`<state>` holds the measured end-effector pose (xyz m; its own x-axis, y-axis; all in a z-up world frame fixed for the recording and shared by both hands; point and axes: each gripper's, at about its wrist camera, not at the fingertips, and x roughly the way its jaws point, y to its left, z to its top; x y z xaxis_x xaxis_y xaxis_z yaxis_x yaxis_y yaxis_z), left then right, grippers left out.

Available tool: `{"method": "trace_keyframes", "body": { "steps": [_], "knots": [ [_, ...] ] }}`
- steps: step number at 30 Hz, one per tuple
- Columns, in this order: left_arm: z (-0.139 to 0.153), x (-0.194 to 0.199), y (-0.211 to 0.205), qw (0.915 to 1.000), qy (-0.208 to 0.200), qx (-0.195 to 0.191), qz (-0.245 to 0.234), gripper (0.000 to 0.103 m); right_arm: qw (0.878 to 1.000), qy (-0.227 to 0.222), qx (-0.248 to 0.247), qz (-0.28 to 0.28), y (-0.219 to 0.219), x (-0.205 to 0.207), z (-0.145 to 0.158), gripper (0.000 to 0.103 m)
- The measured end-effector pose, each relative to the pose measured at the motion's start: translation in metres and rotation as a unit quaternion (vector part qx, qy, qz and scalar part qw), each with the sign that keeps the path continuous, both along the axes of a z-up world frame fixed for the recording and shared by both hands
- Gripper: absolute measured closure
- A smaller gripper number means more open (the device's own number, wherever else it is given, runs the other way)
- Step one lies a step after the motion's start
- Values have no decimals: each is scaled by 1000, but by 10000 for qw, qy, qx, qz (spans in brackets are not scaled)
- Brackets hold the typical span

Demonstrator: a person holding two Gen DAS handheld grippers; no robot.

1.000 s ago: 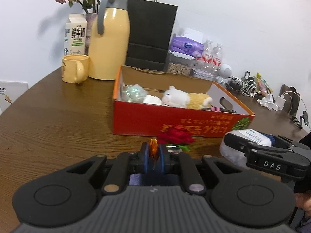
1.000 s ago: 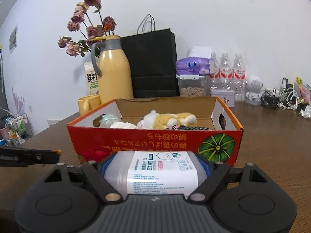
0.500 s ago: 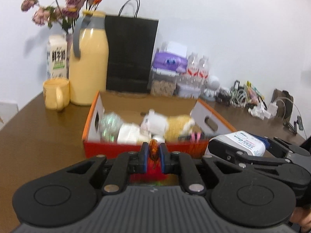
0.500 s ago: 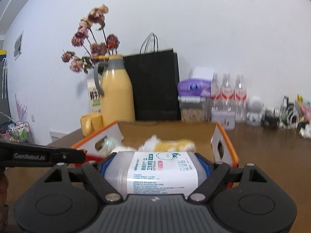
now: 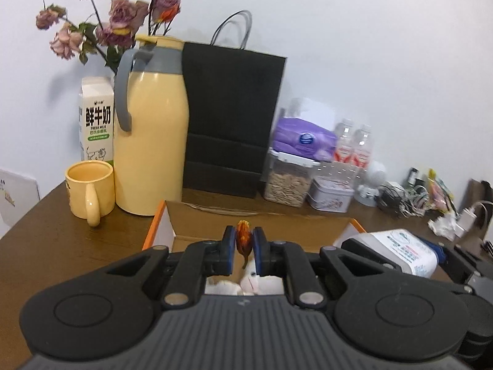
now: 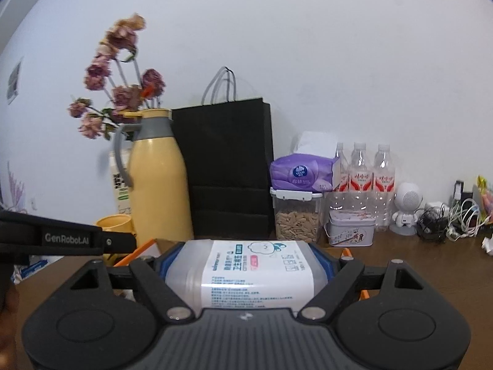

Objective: Organize objects
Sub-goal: 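Open the left tool over the box to drop the orange toy, then lower the white container into the box and open the right tool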

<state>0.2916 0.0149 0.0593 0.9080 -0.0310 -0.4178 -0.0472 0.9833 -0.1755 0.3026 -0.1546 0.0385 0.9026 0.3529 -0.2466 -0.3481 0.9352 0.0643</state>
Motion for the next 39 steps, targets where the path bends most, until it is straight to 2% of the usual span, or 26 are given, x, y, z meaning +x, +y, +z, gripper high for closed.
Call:
{"method": "trace_keyframes", "body": {
  "steps": [3, 7, 16, 18, 19, 20, 22, 24, 29, 39],
  "knots": [
    [-14, 16, 4, 9999, 102, 55, 124, 90, 9998, 138, 36, -126, 0, 17, -13, 21],
    [-36, 32, 10, 9985, 523, 87, 140, 90, 9987, 493, 86, -77, -3, 31, -30, 21],
    [-46, 30, 6, 9979, 576, 289, 91, 88, 9979, 637, -57, -98, -2, 31, -41, 21],
    [-46, 28, 4, 9979, 530, 346, 104, 63, 9976, 678, -85, -89, -2, 31, -42, 21],
    [-45, 26, 3, 9981, 489, 368, 113, 36, 9974, 707, -99, -78, -2, 30, -42, 16],
    [-44, 24, 2, 9982, 410, 408, 144, 20, 9972, 734, -101, -65, -3, 29, -42, 10],
    [-41, 17, 1, 9983, 227, 519, 145, 17, 9974, 710, -101, -45, -4, 25, -40, 2],
    [-37, 13, 0, 9984, 156, 518, 149, 0, 9978, 646, -119, -73, -5, 22, -38, 0],
    [-33, 7, 2, 9984, 21, 495, 257, 0, 9978, 632, -172, -81, -6, 16, -36, 0],
    [-32, 1, 7, 9985, -3, 416, 344, 0, 9983, 522, -209, -133, -11, 5, -32, 0]
  ]
}}
